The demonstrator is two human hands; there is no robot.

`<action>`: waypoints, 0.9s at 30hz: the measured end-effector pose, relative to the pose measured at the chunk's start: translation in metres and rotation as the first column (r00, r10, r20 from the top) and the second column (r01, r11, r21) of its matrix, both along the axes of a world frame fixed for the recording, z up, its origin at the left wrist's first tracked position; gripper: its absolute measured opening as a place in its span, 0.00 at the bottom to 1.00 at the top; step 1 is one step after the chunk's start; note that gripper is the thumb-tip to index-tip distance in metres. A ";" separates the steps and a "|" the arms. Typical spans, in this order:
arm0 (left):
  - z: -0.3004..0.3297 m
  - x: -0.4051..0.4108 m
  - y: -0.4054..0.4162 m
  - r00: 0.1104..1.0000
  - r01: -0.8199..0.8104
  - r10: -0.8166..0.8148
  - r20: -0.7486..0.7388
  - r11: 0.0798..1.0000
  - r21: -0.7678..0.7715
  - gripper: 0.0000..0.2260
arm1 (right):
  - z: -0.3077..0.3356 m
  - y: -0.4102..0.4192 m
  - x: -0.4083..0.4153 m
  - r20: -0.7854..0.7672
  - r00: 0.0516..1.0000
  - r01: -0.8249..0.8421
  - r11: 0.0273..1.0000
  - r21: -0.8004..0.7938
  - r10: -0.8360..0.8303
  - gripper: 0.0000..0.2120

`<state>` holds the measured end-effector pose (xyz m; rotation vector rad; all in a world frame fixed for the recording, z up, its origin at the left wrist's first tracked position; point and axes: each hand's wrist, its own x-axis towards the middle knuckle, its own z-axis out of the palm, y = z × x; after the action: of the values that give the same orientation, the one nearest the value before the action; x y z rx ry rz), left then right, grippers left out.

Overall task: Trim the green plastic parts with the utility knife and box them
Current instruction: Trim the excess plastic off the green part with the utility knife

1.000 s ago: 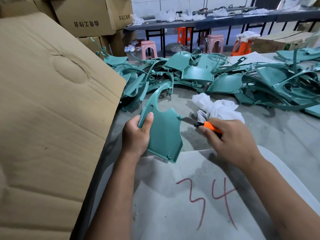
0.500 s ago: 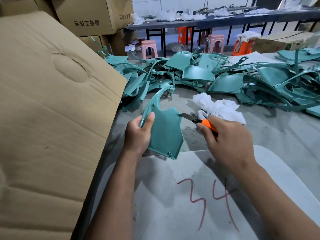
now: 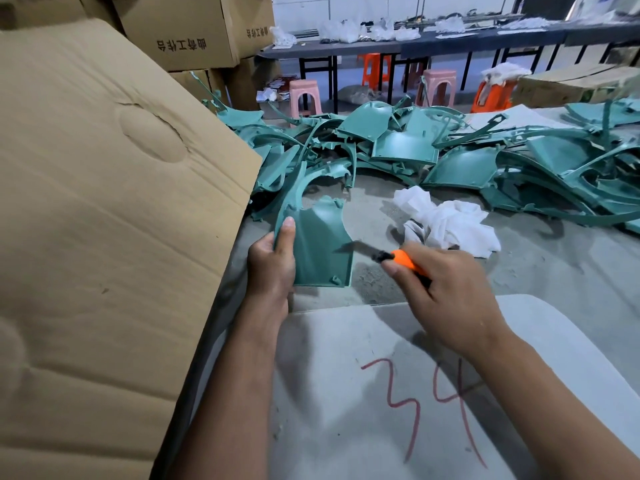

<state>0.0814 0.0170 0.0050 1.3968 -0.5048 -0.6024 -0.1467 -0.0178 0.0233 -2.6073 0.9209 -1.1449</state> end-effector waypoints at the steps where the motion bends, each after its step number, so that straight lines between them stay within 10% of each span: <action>1: 0.002 -0.002 0.001 1.000 0.011 -0.011 -0.019 1.000 -0.005 0.16 | 0.001 -0.002 -0.001 0.041 0.999 0.013 1.000 0.005 -0.014 0.21; 7: 0.010 -0.020 0.004 0.991 0.093 -0.089 -0.102 0.995 0.034 0.18 | -0.001 0.001 -0.002 0.198 0.951 -0.240 0.971 -0.008 0.237 0.20; 14: 0.015 -0.031 0.007 0.963 0.224 -0.217 -0.160 0.974 0.028 0.18 | -0.002 -0.006 -0.001 0.266 0.964 -0.015 1.000 0.028 0.007 0.21; 19: 0.015 -0.034 0.007 0.966 0.196 -0.184 -0.182 0.979 0.051 0.19 | -0.001 0.002 -0.001 0.216 0.941 -0.260 0.965 -0.028 0.260 0.20; 27: 0.024 -0.035 0.011 0.944 0.189 -0.201 -0.260 0.979 -0.069 0.14 | -0.004 -0.013 -0.008 0.304 0.936 0.160 0.984 0.083 -0.177 0.21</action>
<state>0.0468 0.0278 0.0292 1.2090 -0.4396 -0.9212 -0.1545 -0.0303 0.0189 -2.2476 1.1012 -1.4936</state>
